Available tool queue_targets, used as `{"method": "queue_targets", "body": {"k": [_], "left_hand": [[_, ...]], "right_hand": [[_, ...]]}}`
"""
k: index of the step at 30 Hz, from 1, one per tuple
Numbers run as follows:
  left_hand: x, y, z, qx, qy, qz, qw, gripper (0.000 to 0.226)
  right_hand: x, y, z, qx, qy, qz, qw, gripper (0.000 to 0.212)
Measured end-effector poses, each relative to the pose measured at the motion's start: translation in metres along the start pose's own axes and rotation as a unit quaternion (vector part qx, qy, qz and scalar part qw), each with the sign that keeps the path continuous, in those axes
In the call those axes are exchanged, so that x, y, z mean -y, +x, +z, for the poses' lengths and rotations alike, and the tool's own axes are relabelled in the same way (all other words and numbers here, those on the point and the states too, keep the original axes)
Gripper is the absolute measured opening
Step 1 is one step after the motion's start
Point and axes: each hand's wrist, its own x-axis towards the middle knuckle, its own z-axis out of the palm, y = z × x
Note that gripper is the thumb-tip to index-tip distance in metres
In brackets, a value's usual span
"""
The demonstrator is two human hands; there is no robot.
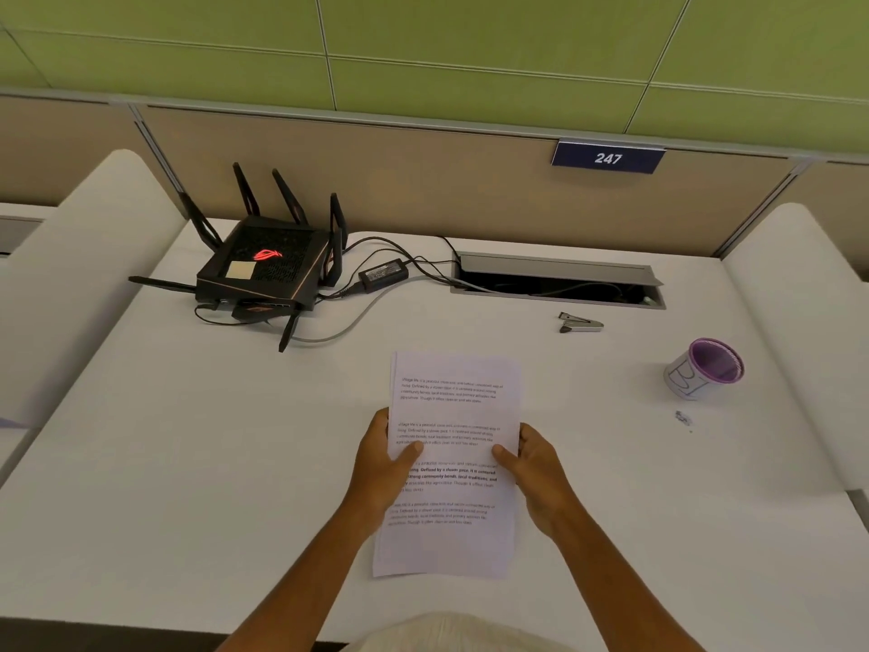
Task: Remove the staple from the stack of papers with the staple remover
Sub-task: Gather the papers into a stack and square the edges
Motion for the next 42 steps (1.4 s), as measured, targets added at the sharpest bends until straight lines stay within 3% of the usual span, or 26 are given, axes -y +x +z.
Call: {"method": "queue_targets", "body": {"k": [12,16,21,34,42], "left_hand": [[-0.067,-0.008,0.007,-0.068,-0.052,0.148,0.985,0.04],[-0.048,-0.011,0.01,-0.054,-0.051,0.138,0.988,0.049],[-0.028,-0.008,0.018,-0.05,-0.043,0.128,0.99,0.057],[-0.025,-0.022,0.026,-0.045,-0.039,0.072,0.996,0.045],[-0.015,-0.021,0.014,-0.046,-0.04,0.004,0.998,0.024]], "right_hand": [[0.07,-0.035,0.011,-0.065,-0.002,-0.203,0.977,0.04],[0.046,-0.032,0.015,-0.083,-0.036,-0.175,0.98,0.051],[0.033,-0.028,0.022,-0.098,-0.049,-0.162,0.981,0.041],[0.016,-0.03,0.022,-0.085,-0.044,-0.135,0.986,0.041],[0.024,-0.028,0.0,-0.033,-0.089,-0.107,0.99,0.024]]}}
